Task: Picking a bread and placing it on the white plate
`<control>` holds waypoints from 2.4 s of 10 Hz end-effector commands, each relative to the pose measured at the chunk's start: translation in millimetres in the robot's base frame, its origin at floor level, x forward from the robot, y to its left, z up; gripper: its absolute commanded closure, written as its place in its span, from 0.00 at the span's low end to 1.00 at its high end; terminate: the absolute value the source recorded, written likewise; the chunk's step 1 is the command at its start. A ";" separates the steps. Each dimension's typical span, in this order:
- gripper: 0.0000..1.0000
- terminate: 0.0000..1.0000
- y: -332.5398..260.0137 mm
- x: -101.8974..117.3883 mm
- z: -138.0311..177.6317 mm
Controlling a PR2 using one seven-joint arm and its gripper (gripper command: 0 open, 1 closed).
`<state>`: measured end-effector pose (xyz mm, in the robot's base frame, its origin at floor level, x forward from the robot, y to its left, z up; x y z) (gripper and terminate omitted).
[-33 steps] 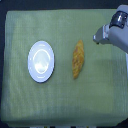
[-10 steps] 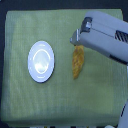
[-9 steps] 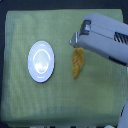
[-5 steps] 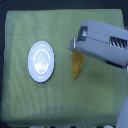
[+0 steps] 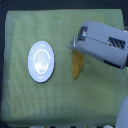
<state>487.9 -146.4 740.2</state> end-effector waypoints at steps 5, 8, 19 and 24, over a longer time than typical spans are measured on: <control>0.00 0.00 5.1 -3.7 -13.2; 0.00 0.00 5.3 -9.1 -15.1; 1.00 0.00 18.6 -12.7 3.4; 1.00 0.00 14.7 -6.1 8.6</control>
<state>473.6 -129.9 742.6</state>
